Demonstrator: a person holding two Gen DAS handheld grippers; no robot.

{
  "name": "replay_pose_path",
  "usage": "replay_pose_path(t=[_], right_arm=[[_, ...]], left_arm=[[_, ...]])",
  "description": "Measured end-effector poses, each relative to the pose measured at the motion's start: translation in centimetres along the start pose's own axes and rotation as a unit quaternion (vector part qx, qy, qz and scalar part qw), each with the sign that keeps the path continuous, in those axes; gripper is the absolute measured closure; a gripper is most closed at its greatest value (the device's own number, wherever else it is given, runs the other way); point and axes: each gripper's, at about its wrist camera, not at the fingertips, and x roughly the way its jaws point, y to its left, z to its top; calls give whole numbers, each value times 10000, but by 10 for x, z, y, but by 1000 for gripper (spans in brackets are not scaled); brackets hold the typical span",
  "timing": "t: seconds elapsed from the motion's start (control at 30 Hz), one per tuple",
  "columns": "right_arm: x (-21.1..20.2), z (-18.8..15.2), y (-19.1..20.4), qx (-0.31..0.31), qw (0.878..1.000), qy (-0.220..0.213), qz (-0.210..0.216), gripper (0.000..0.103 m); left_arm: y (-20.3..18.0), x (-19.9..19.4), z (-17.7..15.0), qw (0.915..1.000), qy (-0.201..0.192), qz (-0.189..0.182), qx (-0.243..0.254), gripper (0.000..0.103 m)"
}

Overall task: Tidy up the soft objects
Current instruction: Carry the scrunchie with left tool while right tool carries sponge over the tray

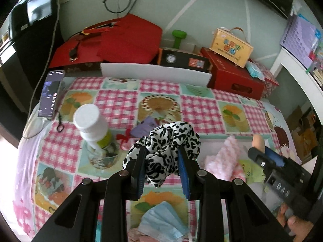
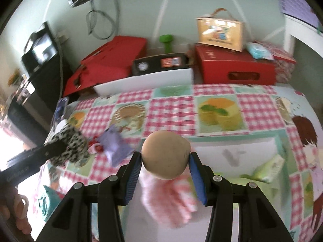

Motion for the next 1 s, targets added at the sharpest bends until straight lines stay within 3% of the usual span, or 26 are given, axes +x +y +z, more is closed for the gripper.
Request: replay_pose_path(t=[0.27,0.47,0.77,1.0], right_arm=[[-4,2,-48,397,9982,-20,-448,52],[0,-3,-68,585,9969,86,-516,52],[17,-8,-79,692,9959,300,-507,52],[27,-12,-88,774,9941,476,-591,52]], left_arm=[[-33,18,-3,9990,145,-336,242,72],[-53,46,-6,9975,251,-633,185,72],[-56,84,-10,9973,341,-648,-31,72],[-77,96,-16,9964,419,-682,294,72]])
